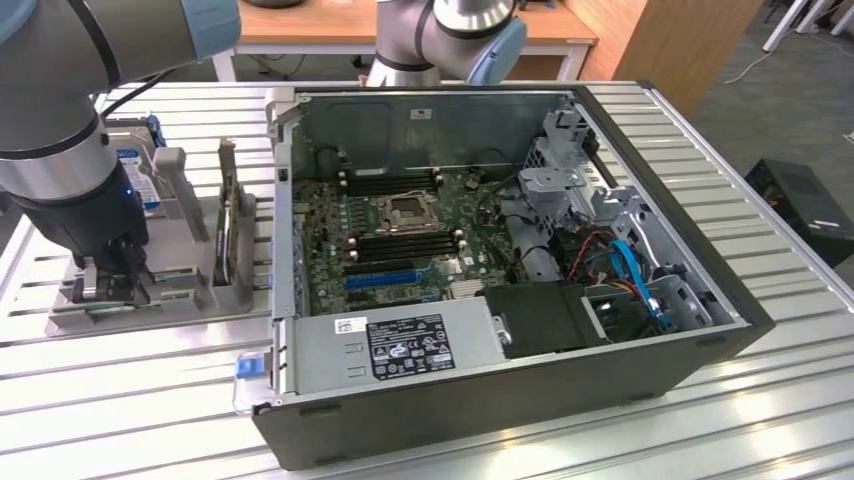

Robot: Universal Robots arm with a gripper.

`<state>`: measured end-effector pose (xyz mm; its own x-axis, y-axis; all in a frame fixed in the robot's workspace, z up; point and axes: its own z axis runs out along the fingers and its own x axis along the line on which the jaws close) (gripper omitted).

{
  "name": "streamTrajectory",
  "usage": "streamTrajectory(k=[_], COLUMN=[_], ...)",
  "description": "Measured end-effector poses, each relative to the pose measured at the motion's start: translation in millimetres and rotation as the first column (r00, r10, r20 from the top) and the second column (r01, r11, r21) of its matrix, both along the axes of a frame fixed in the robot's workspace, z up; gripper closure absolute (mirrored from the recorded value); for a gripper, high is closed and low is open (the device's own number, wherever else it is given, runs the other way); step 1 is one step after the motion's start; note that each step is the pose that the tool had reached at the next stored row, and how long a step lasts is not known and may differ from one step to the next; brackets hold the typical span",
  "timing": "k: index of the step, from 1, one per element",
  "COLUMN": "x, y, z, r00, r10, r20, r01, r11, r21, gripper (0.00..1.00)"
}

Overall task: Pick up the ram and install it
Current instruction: 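Pick up the ram and move it above insertion slot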

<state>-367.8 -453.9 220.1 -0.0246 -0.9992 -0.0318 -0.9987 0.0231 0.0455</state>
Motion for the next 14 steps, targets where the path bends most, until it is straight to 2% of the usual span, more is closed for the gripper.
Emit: streamTrajectory(k=[14], x=[-1.9], y=[5.1], z=[-0.9], r00=[1.0000], r10=[0.000], r20=[-0.0001], r01=[0.000], r11=[1.0000], r21=[-0.0001], gripper=[0.69])
